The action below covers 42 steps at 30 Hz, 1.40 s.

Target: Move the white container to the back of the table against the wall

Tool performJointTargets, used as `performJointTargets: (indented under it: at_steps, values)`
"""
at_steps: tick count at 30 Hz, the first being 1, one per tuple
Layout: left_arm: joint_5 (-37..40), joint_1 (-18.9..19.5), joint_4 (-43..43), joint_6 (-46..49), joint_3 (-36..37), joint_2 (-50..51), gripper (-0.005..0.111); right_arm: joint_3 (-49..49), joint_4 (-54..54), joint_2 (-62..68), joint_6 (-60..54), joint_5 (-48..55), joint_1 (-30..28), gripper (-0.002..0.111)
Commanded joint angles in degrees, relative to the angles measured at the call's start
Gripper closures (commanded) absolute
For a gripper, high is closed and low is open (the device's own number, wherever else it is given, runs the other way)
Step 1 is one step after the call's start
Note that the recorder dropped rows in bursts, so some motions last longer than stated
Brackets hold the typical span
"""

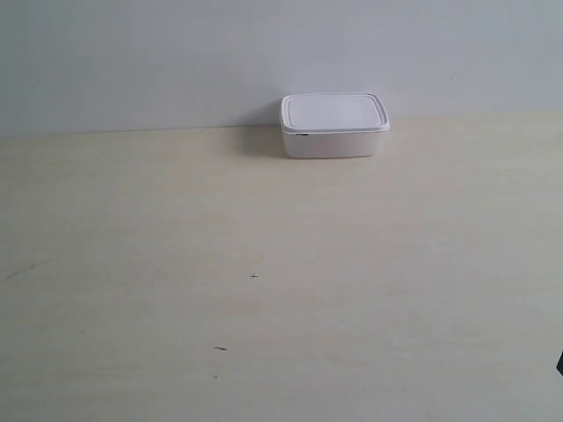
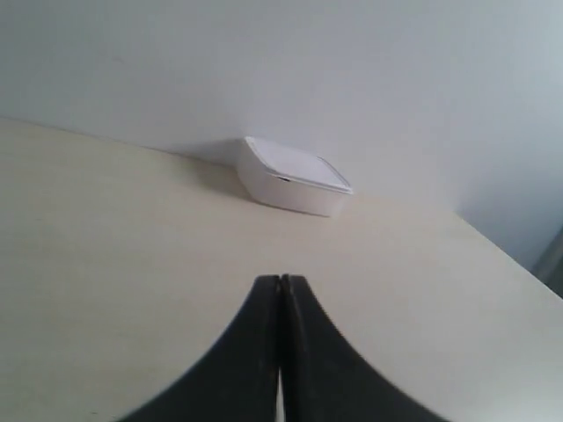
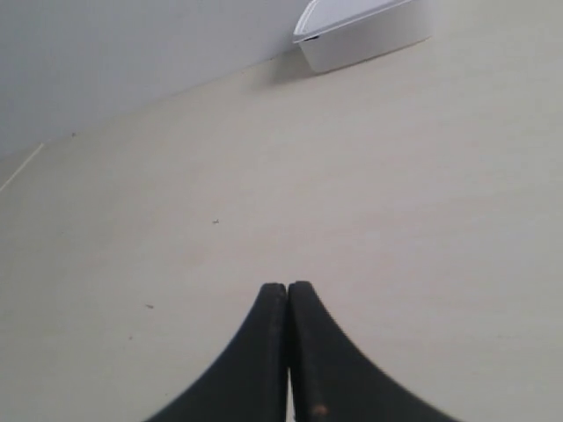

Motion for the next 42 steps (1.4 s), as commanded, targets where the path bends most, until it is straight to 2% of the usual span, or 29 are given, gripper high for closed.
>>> performJointTargets:
  at_steps: [1, 3, 6, 11, 17, 22, 42]
  values:
    - [0.5, 10.0, 0.3, 0.2, 0.2, -0.4, 0.107, 0.7, 0.0, -0.3, -0.1, -7.7, -3.7, 0.108]
    - [0.5, 14.3, 0.3, 0.2, 0.2, -0.4, 0.107, 0.7, -0.1, -0.3, -0.1, -11.8, -5.3, 0.108]
    - [0.5, 18.8, 0.3, 0.2, 0.2, -0.4, 0.107, 0.7, -0.2, -0.3, -0.1, -13.8, -7.1, 0.108]
    - [0.5, 21.8, 0.3, 0.2, 0.2, -0.4, 0.107, 0.7, -0.2, -0.3, -0.1, -13.9, -9.4, 0.108]
    - [0.5, 22.4, 0.3, 0.2, 0.2, -0.4, 0.107, 0.7, -0.2, -0.3, -0.1, -13.9, -12.9, 0.108]
    - [0.5, 23.5, 0.3, 0.2, 0.2, -0.4, 0.107, 0.7, -0.2, -0.3, -0.1, -13.9, -12.9, 0.108]
    - [0.6, 23.5, 0.3, 0.2, 0.2, -0.4, 0.107, 0.7, -0.2, -0.3, -0.1, -13.9, -12.9, 0.108]
